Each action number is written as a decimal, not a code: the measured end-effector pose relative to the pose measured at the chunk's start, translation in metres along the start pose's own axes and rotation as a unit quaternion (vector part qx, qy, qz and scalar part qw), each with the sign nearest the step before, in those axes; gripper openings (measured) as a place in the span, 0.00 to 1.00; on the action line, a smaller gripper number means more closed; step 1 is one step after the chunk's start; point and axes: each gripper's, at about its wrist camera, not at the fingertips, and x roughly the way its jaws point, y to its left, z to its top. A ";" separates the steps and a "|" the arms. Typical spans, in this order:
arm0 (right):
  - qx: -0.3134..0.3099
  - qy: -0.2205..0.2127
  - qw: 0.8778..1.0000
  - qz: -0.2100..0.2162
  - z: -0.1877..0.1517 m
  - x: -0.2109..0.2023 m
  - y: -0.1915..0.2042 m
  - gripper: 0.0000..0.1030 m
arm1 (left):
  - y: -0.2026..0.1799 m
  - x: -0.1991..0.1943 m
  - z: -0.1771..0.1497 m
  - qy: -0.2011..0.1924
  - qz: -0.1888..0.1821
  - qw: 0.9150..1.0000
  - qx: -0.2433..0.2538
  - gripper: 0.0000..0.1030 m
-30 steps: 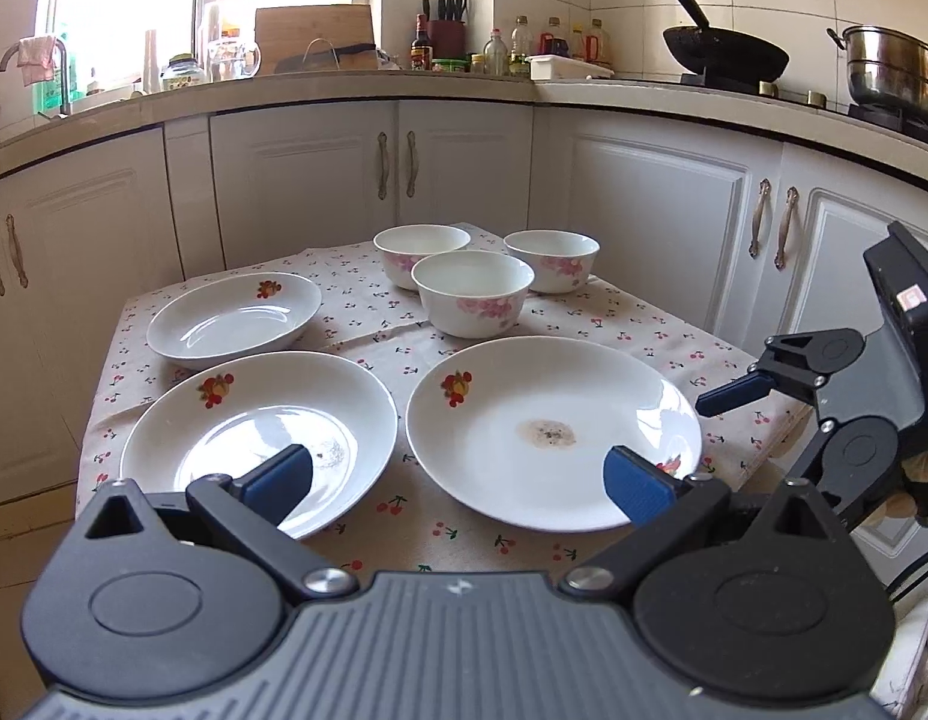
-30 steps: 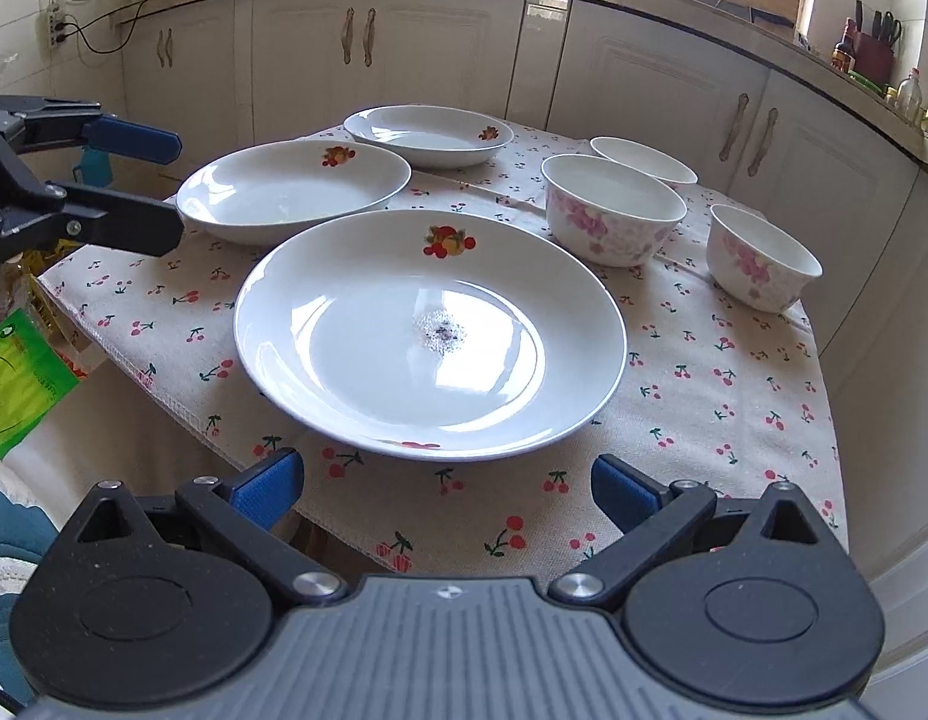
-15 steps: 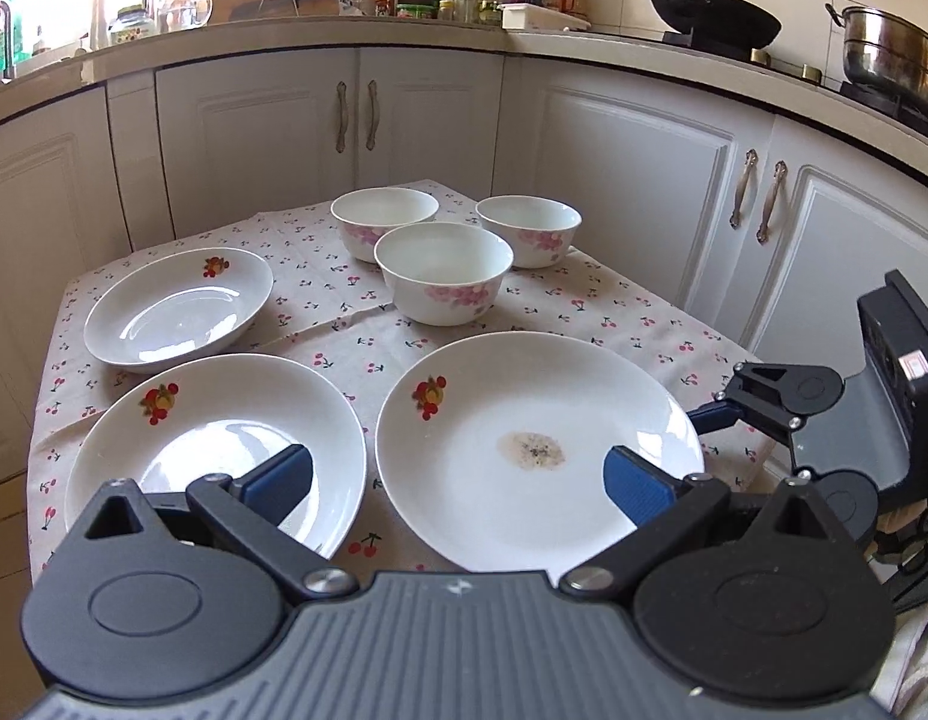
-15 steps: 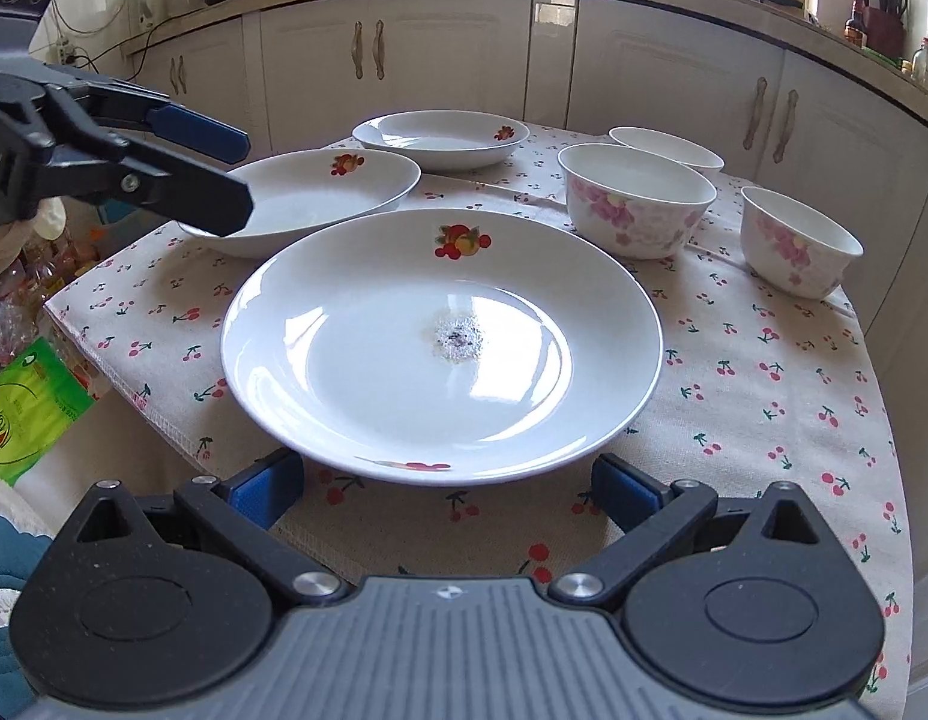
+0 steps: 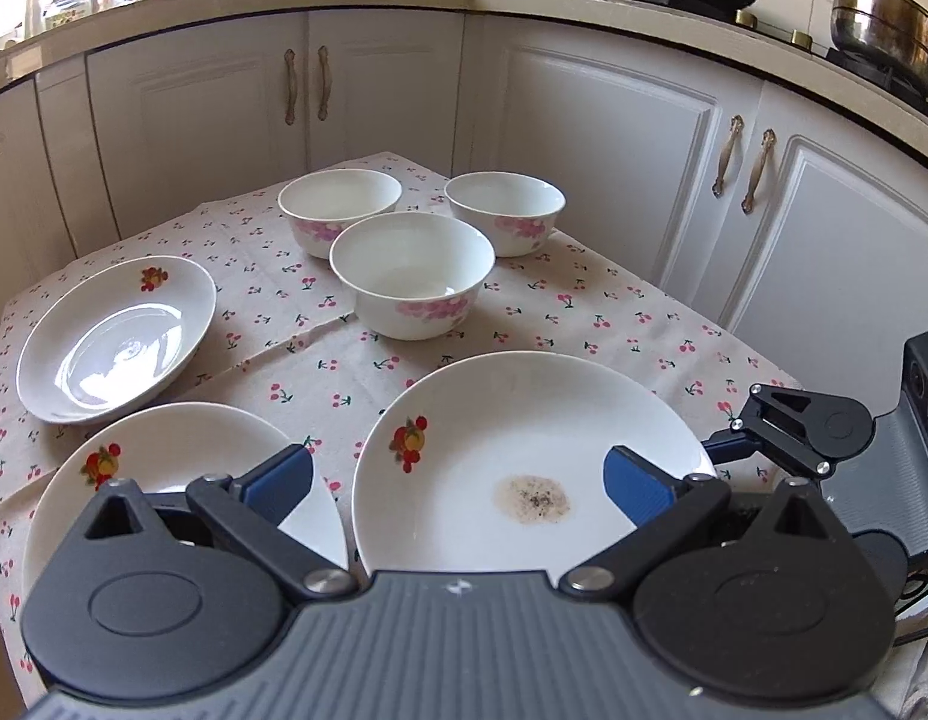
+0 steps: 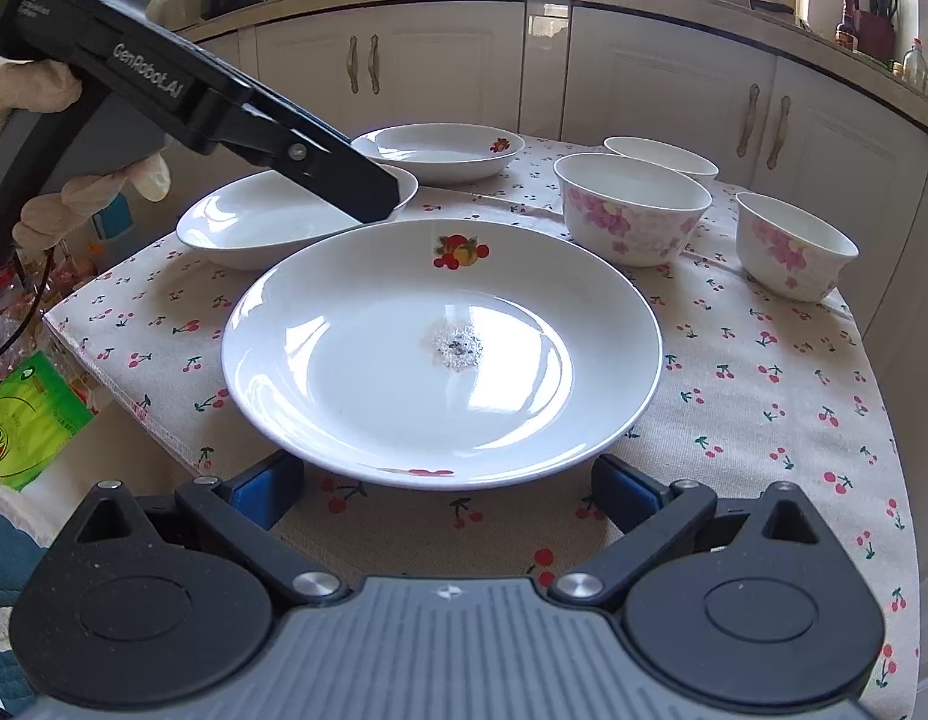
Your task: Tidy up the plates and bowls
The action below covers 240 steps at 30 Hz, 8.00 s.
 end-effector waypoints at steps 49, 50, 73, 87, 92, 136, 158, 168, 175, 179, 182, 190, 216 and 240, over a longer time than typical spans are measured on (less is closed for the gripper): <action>-0.005 0.006 1.000 0.001 0.006 0.005 0.002 1.00 | 0.017 0.100 0.041 0.244 -0.139 0.957 0.077 0.97; -0.005 0.007 1.000 0.001 0.006 0.005 0.002 1.00 | 0.017 0.100 0.041 0.245 -0.140 0.957 0.075 0.97; -0.010 0.008 1.000 0.002 0.022 -0.002 -0.004 1.00 | 0.023 0.085 0.053 0.220 -0.139 0.964 0.059 0.97; -0.046 0.002 0.999 0.021 0.062 0.010 0.014 1.00 | 0.064 0.039 0.056 0.172 -0.117 0.978 0.026 0.97; -0.065 0.006 0.997 0.037 0.078 0.023 0.031 1.00 | 0.090 0.021 0.045 0.159 -0.106 0.982 0.002 0.97; -0.097 0.056 0.992 0.063 0.128 0.075 0.079 1.00 | 0.164 0.029 0.000 0.169 -0.069 0.982 -0.046 0.97; -0.098 0.068 0.991 0.058 0.131 0.083 0.085 1.00 | 0.164 0.030 0.001 0.187 -0.059 0.980 -0.025 0.97; -0.091 0.067 0.992 0.062 0.132 0.080 0.084 1.00 | 0.163 0.029 0.004 0.198 -0.056 0.979 -0.012 0.97; -0.084 0.062 0.992 0.066 0.132 0.076 0.083 1.00 | 0.163 0.027 0.007 0.196 -0.046 0.980 -0.010 0.97; -0.084 0.060 0.992 0.066 0.132 0.074 0.084 1.00 | 0.165 0.024 0.009 0.191 -0.044 0.981 -0.014 0.97; -0.084 0.060 0.992 0.066 0.133 0.075 0.084 1.00 | 0.165 0.022 0.009 0.187 -0.039 0.981 -0.017 0.97; -0.093 0.059 0.992 0.059 0.133 0.072 0.086 1.00 | 0.166 0.014 0.005 0.177 -0.025 0.984 -0.027 0.97; -0.083 0.012 0.996 0.027 0.159 0.055 0.056 1.00 | 0.172 -0.039 0.019 0.040 0.021 0.999 -0.023 0.98; -0.120 0.034 0.991 0.041 0.226 0.166 -0.024 1.00 | 0.259 0.030 0.060 0.034 0.054 0.995 -0.079 0.98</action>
